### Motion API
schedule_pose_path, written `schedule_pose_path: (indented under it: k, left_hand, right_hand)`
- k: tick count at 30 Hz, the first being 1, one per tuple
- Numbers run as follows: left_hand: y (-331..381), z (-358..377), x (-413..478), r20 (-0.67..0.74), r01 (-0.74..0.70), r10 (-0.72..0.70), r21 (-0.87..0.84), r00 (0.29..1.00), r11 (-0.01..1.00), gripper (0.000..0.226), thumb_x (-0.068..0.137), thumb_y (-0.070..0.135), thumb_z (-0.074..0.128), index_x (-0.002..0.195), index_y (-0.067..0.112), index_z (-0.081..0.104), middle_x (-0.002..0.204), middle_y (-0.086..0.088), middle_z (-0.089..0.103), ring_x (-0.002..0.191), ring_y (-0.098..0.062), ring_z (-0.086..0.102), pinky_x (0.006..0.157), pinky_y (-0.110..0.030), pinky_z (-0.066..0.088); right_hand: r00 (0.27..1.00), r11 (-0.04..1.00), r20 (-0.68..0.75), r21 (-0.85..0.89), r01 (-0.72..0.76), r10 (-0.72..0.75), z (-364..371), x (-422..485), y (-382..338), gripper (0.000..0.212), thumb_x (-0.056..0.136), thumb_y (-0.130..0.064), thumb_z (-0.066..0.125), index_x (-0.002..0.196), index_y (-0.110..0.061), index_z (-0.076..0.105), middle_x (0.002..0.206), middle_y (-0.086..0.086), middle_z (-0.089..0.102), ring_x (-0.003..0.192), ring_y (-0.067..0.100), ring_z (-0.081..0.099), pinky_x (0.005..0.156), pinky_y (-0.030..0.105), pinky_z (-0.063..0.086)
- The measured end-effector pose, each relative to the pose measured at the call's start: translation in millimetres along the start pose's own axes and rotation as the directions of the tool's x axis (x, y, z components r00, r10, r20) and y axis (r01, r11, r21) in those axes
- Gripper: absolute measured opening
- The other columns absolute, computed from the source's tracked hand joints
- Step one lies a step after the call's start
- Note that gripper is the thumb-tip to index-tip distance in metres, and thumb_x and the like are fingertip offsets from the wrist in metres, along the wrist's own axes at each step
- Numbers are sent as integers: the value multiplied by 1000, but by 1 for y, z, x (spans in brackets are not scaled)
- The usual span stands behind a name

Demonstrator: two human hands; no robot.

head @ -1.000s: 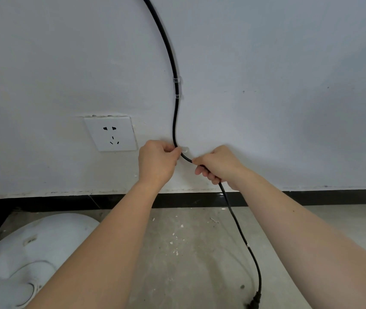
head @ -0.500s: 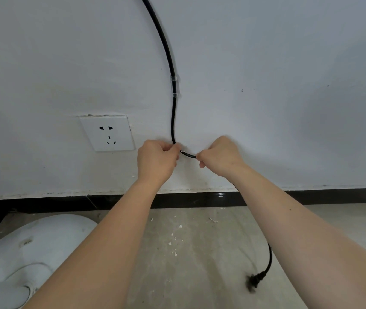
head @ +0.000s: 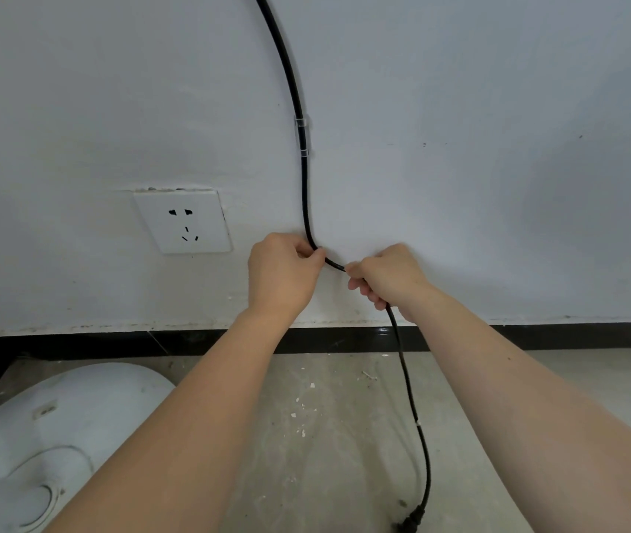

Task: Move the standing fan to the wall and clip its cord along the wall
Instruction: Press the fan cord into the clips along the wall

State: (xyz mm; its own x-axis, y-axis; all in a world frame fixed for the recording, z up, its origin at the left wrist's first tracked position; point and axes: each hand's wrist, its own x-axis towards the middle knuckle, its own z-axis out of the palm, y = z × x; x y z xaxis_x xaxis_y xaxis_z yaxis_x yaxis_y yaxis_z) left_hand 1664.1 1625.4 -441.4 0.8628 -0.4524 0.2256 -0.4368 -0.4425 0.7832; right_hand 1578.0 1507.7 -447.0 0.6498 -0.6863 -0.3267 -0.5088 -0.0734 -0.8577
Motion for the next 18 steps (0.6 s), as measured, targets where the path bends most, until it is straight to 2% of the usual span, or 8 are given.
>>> schedule_pose_path:
  k: [4,8,10,18]
  left_hand:
    - [-2,-3,3,56,-23,22,25,998,999,13,82,22,67,71,15,68,57,7,59,55,-10,55,51,-21,42]
    - [-2,-5,6,97,-45,40,50,994,998,15,84,24,67,73,13,67,59,4,59,56,-11,55,52,-23,42]
    - [-2,-5,8,105,-49,42,68,994,996,15,84,24,67,74,13,67,59,3,58,56,-13,55,52,-23,41]
    - [-3,-5,9,123,-103,88,127,989,986,17,86,21,64,74,10,64,55,5,51,51,-8,45,48,-22,34]
  right_hand:
    - [996,997,84,79,-15,9,0,-3,13,26,84,-24,63,71,-1,69,50,3,55,39,15,44,42,23,39]
    - [951,949,297,269,-165,82,-2,-9,39,35,94,-33,52,83,-4,70,53,2,50,46,15,42,52,28,38]
    - [939,926,333,319,-203,91,-4,-10,48,35,96,-31,51,83,-4,69,52,1,47,46,14,41,54,28,37]
    - [982,996,177,46,-81,71,9,-8,36,36,92,-29,59,67,-6,68,47,1,46,41,14,39,42,24,36]
